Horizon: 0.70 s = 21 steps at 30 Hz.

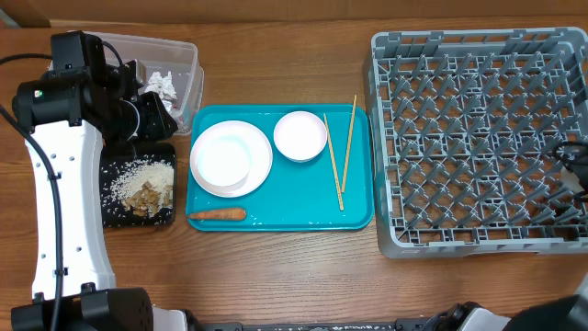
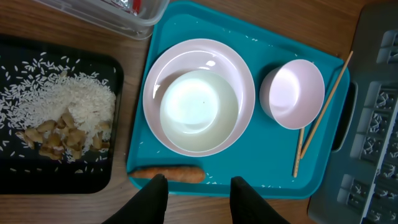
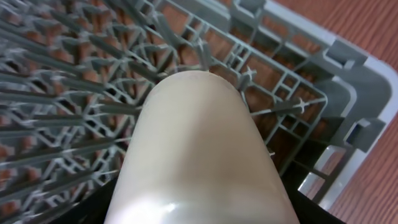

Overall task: Sort waste into correct bins and load items into the dishwasher
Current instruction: 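Carry the cup with the right gripper into the dish rack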

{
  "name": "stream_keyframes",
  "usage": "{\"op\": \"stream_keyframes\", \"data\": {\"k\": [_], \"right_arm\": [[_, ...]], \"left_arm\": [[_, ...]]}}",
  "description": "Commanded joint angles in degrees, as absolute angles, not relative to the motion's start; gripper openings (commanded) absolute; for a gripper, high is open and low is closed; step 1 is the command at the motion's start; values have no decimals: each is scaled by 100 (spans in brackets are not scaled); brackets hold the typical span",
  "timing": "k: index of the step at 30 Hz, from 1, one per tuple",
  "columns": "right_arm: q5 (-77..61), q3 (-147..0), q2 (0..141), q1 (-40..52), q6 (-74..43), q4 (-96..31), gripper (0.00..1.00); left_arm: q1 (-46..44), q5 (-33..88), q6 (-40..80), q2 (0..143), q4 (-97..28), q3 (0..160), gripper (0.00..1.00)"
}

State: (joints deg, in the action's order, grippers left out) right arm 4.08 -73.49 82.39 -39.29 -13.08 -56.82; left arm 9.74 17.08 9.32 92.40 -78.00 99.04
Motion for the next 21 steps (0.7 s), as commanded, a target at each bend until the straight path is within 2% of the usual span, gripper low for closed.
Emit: {"op": "stream_keyframes", "data": {"k": [1,4,7,12,21], "right_arm": [[709,-7485,8718,-3946,-1404,-5739,41],[731,-7485,9043,-3946,-1409,-5734,41],[797,-7485,9271,-3946,-1505,-5743,48],[733,-7485,9386,-3946,-1507,-5758,74],[718,-7485,9386,-3946,-1509,-5758,75]], "left_arm": [[930,1651,921,9214,-7776,9939,36],[930,1651,915,9214,-7776,9939,36],[930,1651,902,9214,-7778,9939,36],[930,1649,899,9214,-7778,9939,37],[930,1649,899,9214,-7778,9939,37]]}}
